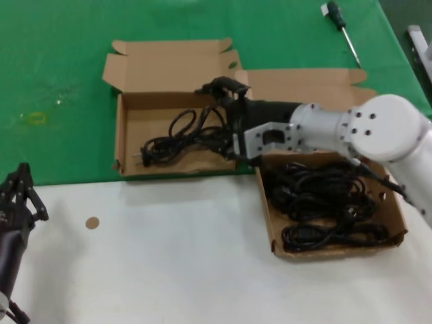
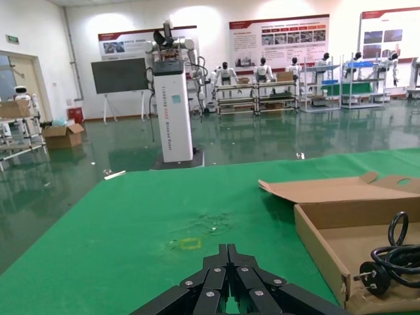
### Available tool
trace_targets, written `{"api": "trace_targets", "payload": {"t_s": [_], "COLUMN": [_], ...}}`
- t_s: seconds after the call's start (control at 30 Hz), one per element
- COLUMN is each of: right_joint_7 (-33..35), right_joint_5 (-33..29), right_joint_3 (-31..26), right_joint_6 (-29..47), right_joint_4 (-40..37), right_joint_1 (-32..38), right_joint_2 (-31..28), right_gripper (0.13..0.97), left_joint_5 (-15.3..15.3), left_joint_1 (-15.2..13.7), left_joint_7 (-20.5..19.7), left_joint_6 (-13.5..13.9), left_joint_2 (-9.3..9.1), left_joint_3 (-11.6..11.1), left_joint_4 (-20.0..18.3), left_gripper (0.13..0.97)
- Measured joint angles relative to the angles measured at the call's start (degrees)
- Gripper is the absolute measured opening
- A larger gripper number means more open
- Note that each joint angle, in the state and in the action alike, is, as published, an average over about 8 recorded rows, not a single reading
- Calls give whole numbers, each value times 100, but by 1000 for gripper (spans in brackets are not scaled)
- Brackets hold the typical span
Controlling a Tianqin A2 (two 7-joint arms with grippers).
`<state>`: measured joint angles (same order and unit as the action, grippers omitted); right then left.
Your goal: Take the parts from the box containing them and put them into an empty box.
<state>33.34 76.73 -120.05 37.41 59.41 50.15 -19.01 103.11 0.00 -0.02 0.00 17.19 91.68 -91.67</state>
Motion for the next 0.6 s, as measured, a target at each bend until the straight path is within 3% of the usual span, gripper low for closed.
{"api": "trace_targets", "payload": {"t_s": [0.13, 0.4, 0.6], "right_joint_7": [-525, -1311, -1663], "right_joint_5": [-98, -26, 149], "right_joint_3": [96, 491, 846], "right_joint_6": [43, -109, -366], "right_joint_4": [769, 2086, 2665], "right_joint_1": [-312, -1078, -1579], "right_joint_2": [-371, -991, -1291], "right_gripper": [603, 795, 871], "left_joint_5": [0, 0, 0], "left_joint_1": [0, 0, 0], "left_joint_7": [0, 0, 0], "left_joint_6": [0, 0, 0], "left_joint_2": [0, 0, 0], "left_joint_3": [0, 0, 0], "left_joint_4": [0, 0, 0], "left_gripper": [152, 152, 152]}}
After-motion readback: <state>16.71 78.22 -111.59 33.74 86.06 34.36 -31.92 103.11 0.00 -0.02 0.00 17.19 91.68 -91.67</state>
